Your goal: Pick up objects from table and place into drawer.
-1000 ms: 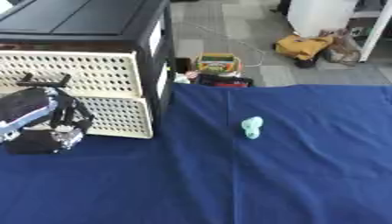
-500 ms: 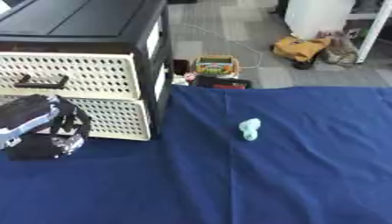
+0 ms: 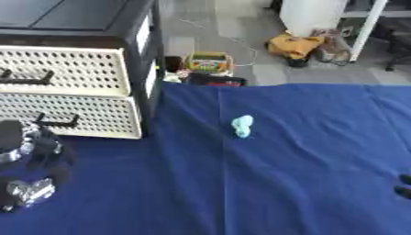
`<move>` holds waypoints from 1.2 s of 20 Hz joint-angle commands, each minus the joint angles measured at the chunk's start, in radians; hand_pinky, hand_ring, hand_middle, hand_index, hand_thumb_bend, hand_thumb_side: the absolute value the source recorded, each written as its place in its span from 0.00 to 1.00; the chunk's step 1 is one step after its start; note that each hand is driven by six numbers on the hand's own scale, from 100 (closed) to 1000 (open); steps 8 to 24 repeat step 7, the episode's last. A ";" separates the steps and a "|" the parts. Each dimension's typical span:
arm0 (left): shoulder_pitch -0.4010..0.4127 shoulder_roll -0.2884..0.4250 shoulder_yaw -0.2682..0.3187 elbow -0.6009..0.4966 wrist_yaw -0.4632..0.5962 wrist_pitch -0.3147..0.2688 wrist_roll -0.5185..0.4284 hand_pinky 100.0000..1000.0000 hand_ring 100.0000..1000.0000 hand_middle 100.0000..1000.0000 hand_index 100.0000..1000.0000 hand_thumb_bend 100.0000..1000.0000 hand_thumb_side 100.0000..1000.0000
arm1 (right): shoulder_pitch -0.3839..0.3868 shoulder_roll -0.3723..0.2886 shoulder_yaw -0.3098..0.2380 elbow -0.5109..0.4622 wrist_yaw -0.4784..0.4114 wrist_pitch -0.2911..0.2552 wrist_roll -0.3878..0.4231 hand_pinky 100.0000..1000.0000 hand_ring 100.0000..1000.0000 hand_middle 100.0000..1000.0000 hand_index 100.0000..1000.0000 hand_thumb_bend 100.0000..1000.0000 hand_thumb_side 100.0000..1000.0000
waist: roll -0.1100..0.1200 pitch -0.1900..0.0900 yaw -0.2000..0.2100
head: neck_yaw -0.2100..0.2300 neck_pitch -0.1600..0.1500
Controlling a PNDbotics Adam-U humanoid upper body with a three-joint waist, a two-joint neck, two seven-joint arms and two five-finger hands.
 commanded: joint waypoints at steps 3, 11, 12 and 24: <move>0.026 -0.079 0.064 -0.085 0.240 0.065 -0.028 0.78 0.31 0.39 0.72 0.00 1.00 | 0.012 -0.063 -0.015 -0.011 -0.061 -0.008 0.011 0.65 0.73 0.46 0.75 0.00 0.93 | 0.000 -0.057 0.007 | -0.009 0.031; 0.036 -0.189 0.076 -0.087 0.486 0.021 0.138 0.82 0.38 0.46 0.82 0.00 0.93 | 0.020 -0.116 -0.020 -0.011 -0.103 -0.029 0.019 0.65 0.74 0.47 0.75 0.00 0.95 | -0.001 -0.089 0.009 | -0.013 0.067; 0.036 -0.189 0.076 -0.087 0.486 0.021 0.138 0.82 0.38 0.46 0.82 0.00 0.93 | 0.020 -0.116 -0.020 -0.011 -0.103 -0.029 0.019 0.65 0.74 0.47 0.75 0.00 0.95 | -0.001 -0.089 0.009 | -0.013 0.067; 0.036 -0.189 0.076 -0.087 0.486 0.021 0.138 0.82 0.38 0.46 0.82 0.00 0.93 | 0.020 -0.116 -0.020 -0.011 -0.103 -0.029 0.019 0.65 0.74 0.47 0.75 0.00 0.95 | -0.001 -0.089 0.009 | -0.013 0.067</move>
